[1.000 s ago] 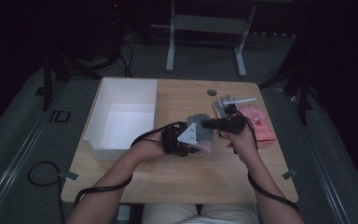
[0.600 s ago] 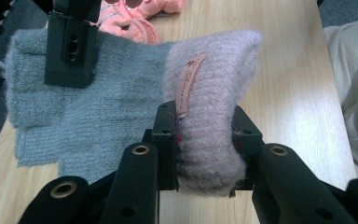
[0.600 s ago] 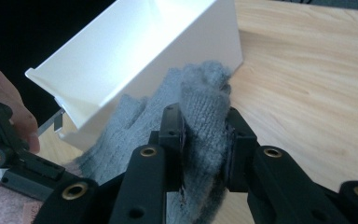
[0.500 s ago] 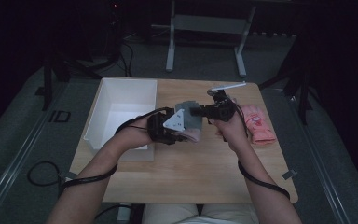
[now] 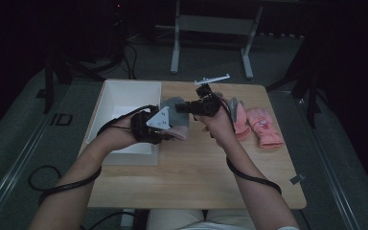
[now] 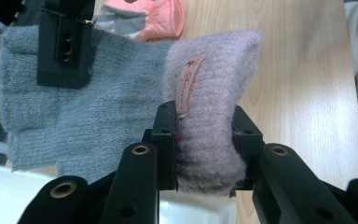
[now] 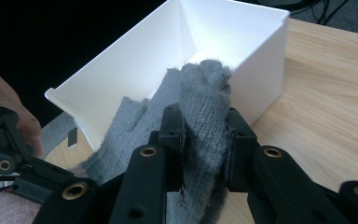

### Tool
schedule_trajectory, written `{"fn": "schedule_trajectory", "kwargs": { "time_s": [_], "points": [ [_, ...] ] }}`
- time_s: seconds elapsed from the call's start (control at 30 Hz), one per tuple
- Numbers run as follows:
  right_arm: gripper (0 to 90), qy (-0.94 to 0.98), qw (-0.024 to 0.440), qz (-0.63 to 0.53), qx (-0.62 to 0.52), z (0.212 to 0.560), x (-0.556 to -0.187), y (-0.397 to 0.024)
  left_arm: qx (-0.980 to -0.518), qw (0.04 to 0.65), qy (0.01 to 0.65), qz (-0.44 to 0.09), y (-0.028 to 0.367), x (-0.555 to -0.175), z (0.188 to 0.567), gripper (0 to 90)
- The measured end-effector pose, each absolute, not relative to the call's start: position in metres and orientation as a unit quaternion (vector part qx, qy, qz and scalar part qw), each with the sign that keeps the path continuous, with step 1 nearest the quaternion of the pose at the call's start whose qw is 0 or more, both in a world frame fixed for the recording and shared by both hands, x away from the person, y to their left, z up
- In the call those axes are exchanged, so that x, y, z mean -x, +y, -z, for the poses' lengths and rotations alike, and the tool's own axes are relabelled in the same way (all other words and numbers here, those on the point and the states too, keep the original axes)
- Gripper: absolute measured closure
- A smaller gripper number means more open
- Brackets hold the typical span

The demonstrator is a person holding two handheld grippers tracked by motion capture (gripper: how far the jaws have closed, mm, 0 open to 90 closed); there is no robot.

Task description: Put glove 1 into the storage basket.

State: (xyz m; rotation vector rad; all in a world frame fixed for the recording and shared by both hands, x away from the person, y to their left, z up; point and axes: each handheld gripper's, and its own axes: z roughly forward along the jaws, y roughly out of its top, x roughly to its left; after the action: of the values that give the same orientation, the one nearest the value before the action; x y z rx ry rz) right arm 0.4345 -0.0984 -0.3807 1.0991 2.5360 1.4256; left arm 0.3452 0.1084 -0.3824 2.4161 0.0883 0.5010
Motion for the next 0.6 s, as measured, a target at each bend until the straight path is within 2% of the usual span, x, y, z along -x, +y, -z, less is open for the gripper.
{"fn": "schedule_trajectory", "kwargs": {
  "time_s": [0.6],
  "points": [
    [73.6,0.833,-0.015,-0.448,-0.325,0.394,-0.445,-0.009,-0.929,0.309,0.083,-0.188,0.188,-0.338,0.395,69.1]
  ]
}}
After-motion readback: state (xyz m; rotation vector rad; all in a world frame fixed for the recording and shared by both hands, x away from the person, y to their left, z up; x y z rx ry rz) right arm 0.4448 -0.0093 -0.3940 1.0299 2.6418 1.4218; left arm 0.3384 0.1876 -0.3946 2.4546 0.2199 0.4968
